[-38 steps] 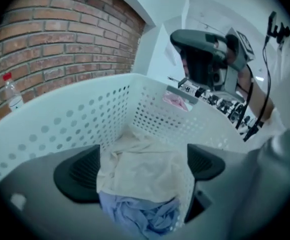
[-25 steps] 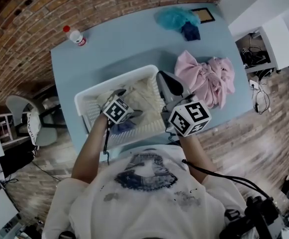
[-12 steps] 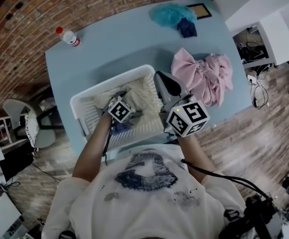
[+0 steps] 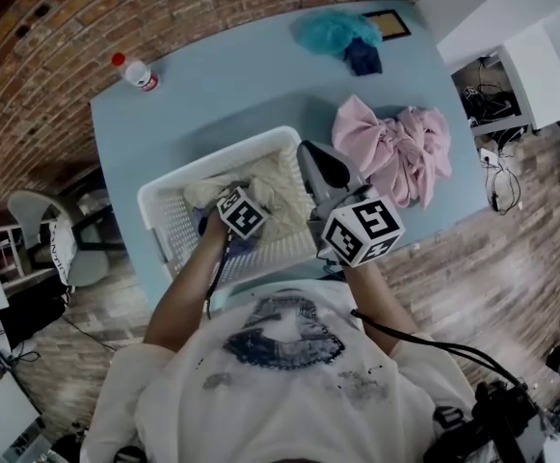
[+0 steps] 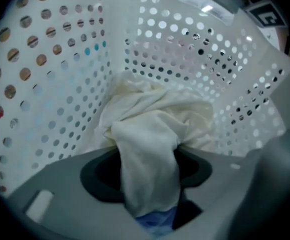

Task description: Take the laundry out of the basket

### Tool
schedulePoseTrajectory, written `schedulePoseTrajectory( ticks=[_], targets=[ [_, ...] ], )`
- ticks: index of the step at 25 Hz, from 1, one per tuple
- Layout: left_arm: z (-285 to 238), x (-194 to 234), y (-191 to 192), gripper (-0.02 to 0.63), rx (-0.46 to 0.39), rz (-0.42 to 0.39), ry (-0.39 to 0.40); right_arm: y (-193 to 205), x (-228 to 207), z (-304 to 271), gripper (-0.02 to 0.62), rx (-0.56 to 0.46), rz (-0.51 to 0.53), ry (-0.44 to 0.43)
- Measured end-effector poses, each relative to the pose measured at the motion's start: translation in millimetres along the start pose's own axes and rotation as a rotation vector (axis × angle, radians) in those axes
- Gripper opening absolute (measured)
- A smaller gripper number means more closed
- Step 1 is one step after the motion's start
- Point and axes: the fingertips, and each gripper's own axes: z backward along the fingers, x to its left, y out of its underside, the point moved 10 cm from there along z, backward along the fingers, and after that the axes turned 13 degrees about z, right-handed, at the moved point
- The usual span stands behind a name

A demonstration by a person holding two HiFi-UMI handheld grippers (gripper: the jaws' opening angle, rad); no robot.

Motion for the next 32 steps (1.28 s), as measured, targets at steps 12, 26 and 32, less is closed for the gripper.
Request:
schedulePoseTrajectory(
  ticks=[12, 26, 32],
  targets=[
    [39, 2, -6, 0.14, -0.026, 0.004, -0.028, -6, 4, 14, -0.002, -0.018, 0.007, 0.013],
    [111, 3, 7, 0.14, -0.376, 0.294, 0.082, -16, 28, 34, -0.002, -0.043, 0.034, -0.007],
    [150, -3, 8, 0.14, -0.536, 0.337, 0.075, -22, 38, 40, -0.002, -0.05, 0.059, -0.019]
  ],
)
